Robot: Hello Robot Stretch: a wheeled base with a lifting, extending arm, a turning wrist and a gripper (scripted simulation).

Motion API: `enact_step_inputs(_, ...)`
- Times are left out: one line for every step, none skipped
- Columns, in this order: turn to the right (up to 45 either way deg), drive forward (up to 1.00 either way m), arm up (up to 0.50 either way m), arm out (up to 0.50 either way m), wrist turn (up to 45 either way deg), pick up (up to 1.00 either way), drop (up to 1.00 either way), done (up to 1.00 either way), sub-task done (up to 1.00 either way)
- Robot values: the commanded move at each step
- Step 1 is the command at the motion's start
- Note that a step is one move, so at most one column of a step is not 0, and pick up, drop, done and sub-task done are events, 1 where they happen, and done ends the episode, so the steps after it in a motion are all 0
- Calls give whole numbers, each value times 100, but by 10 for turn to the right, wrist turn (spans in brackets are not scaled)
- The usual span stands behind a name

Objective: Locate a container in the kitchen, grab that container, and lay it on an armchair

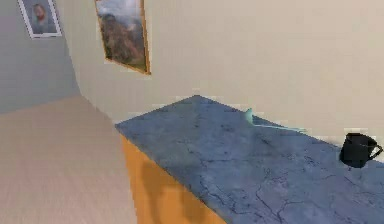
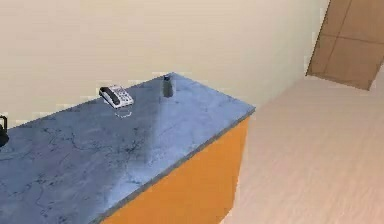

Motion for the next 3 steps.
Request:
enact_step_inputs(450, 0, 0, 0, 0, 0, 0, 0, 0)
enact_step_inputs(450, 0, 0, 0, 0, 0, 0, 0, 0)
enact_step_inputs(270, 0, 0, 0, 0, 0, 0, 0, 0)
